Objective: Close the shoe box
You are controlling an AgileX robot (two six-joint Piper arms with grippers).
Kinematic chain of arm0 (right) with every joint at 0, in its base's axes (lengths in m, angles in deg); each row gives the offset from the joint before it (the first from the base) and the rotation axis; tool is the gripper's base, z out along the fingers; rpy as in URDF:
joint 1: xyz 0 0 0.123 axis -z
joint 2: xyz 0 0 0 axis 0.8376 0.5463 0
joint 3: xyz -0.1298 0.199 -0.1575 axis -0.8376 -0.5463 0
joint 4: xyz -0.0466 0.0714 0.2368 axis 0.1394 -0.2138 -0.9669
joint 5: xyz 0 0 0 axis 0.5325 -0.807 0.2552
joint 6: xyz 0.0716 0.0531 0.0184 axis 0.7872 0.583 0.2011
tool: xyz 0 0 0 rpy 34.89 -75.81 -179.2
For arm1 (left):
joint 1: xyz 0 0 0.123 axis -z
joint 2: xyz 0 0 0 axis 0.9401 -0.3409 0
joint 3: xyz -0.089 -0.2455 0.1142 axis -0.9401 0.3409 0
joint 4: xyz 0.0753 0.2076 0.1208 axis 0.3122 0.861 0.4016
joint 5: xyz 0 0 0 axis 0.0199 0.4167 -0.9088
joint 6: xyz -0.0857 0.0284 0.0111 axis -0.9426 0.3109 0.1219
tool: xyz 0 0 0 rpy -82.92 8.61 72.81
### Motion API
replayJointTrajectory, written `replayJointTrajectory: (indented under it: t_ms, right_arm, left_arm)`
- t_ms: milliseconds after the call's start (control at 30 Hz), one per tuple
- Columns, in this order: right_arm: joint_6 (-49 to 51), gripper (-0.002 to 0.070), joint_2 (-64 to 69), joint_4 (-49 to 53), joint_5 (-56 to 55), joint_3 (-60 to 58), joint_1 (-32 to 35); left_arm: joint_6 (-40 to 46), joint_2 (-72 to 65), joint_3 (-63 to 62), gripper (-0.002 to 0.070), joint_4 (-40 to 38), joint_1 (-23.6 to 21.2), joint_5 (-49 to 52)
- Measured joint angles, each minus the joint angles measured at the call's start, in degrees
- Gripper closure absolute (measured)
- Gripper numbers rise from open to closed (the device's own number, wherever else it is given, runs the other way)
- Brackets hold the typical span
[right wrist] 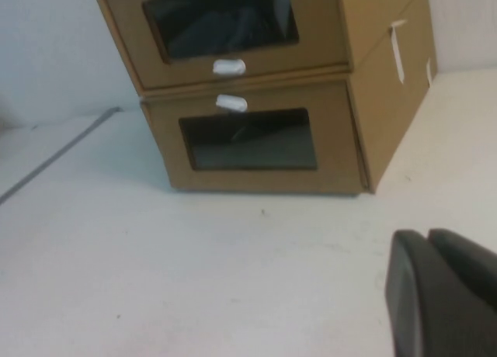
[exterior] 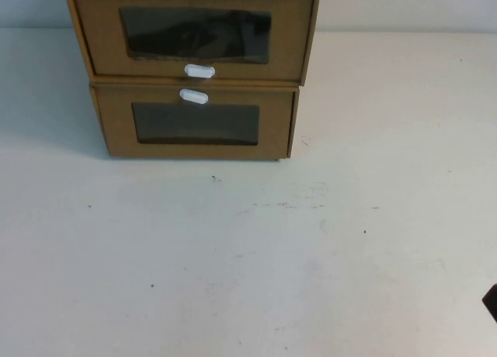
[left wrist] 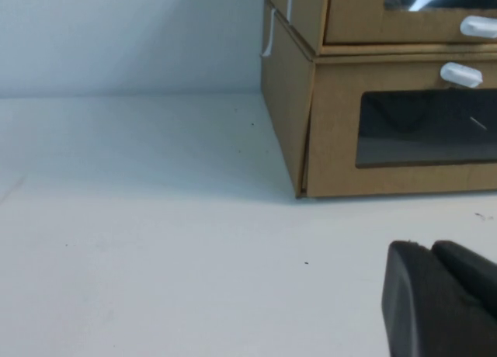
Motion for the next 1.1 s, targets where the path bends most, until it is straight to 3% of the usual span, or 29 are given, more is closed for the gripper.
replayJointTrajectory:
  t_ms: [367,633,933,1100]
  right_arm:
    - [-0.10,0.0689,0.00,-0.11,11.99,-0.94,0.00]
    - [-1.90,0.0689,-0.70,1.62,13.78,-0.94,0.40]
    - [-2.48,0.0689,-9.73,5.01,15.09,-2.96,19.52]
    - [-2.52,0.0689,-14.39,5.01,19.41,-3.26,24.85]
  left_arm:
    - [0.00,-0.09,0.00,0.0680,0.69,0.00,2.61]
    - [0.00,-0.09,0.00,0.0680,0.79,0.00,2.83]
    - [-0.11,-0.09,0.00,0.0680,0.87,0.00,3.06]
    - [-0.11,-0.09,0.00,0.0680,0.87,0.00,3.06]
